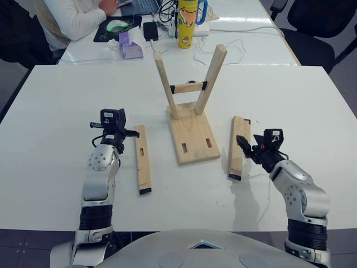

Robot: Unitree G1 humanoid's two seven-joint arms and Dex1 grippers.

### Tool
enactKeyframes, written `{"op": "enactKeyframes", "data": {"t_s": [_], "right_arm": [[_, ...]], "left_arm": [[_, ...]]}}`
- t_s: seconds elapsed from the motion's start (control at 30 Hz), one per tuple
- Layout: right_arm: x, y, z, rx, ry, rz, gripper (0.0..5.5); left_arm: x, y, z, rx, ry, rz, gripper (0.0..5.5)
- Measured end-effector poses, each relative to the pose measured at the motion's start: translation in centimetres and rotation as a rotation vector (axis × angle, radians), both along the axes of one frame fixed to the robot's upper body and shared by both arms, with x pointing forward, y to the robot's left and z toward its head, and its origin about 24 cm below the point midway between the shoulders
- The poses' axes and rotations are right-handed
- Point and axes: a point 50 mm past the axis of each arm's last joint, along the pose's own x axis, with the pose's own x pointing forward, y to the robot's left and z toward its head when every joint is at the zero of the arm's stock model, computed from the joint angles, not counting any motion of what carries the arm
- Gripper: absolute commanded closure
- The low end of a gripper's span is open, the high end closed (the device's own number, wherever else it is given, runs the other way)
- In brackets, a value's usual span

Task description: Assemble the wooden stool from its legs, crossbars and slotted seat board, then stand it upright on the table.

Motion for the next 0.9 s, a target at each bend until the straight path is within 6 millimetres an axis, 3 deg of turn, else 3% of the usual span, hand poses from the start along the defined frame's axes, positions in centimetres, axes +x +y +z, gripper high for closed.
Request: {"op": "enactKeyframes", "data": {"t_s": [0.23, 0.9], "right_arm": [[-0.5, -1.7, -0.4, -0.201, 0.034, -0.069, 2.01], [-1.3, -1.6, -2.3, -0.204, 0.194, -0.07, 2.01]], "left_arm": [[0.0, 0.0, 0.1, -0.003, -0.002, -0.001, 5.5], [0.0, 0.0, 0.1, -0.003, -0.001, -0.002, 5.5]]}}
